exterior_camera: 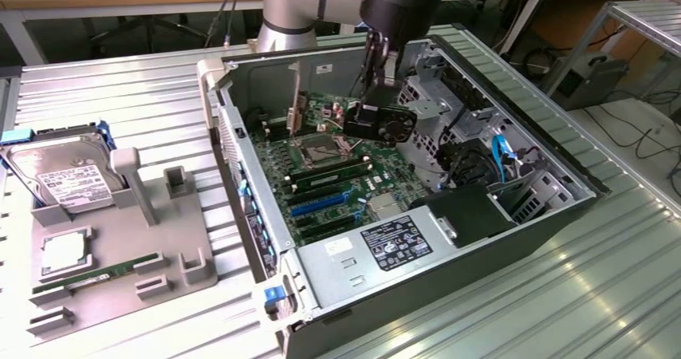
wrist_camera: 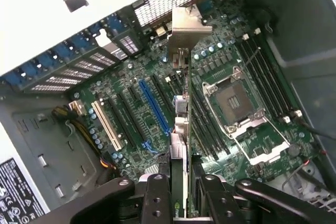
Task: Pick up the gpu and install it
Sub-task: 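Insert the gpu into the slot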
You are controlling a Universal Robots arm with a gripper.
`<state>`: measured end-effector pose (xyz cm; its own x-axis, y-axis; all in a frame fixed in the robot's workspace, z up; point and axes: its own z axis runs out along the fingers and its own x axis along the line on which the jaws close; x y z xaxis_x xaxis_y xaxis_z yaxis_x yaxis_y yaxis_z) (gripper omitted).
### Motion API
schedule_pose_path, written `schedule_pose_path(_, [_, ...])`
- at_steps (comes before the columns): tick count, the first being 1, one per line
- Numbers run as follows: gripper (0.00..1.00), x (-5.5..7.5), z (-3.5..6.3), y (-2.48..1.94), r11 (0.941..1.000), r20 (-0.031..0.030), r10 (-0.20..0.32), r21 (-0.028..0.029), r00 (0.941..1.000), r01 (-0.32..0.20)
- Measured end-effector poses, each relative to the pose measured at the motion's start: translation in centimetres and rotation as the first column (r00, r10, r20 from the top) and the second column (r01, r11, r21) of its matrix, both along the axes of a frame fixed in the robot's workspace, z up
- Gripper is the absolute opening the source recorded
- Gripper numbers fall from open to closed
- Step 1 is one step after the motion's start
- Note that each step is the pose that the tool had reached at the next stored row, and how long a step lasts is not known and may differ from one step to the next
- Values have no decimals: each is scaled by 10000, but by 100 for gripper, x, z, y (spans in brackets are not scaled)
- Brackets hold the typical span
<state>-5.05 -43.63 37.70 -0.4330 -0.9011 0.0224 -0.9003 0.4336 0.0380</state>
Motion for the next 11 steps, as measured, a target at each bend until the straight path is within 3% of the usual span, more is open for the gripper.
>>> schedule_pose_path(3, [26, 0, -20, 0, 9978, 0, 664, 1, 9978, -664])
schedule_pose_path(7, [26, 0, -44, 0, 9894, 0, 1455, 0, 9894, -1455])
schedule_pose_path(8, [26, 0, -55, 0, 9836, 0, 1804, 0, 9836, -1804])
schedule_pose_path(11, [26, 0, -98, 0, 9523, 0, 3052, 0, 9523, -3052])
